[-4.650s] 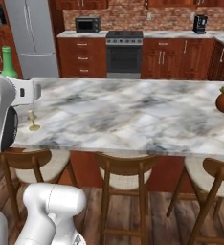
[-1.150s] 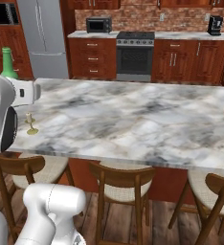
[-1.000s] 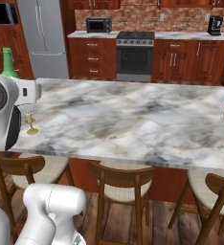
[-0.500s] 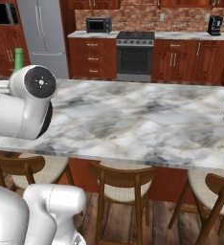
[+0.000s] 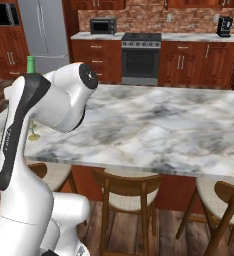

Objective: Get the candle and the beer from the cabinet and move them to the dining counter.

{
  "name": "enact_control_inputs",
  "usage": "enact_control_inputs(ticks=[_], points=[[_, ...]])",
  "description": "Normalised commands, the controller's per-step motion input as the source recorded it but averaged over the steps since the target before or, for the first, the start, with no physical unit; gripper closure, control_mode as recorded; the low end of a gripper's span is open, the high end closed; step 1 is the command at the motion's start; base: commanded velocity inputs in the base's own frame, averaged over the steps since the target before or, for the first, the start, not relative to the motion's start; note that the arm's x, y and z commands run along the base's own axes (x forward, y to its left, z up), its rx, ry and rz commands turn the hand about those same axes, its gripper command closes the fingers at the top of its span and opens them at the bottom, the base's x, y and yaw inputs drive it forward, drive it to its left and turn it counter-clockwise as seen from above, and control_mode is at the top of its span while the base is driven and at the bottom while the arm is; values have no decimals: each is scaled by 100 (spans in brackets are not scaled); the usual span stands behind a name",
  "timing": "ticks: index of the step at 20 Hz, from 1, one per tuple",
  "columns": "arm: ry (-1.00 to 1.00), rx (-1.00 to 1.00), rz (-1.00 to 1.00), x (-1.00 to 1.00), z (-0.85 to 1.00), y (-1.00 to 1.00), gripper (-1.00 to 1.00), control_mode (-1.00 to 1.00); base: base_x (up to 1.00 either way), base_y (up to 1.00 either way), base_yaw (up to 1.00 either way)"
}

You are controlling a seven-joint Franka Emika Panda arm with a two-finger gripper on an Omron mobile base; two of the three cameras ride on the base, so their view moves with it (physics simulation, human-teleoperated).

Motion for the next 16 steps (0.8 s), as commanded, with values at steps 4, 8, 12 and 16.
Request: enact_control_inputs(ticks=[4, 8, 12, 16], points=[[8, 3, 34, 22, -29, -3, 100, -100, 0, 0, 0], [7, 0, 32, 33, -36, 0, 100, -100, 0, 0, 0], [-8, -1, 23, 21, -37, 2, 100, -100, 0, 0, 0], [-23, -3, 7, 6, -44, 7, 100, -100, 0, 0, 0]])
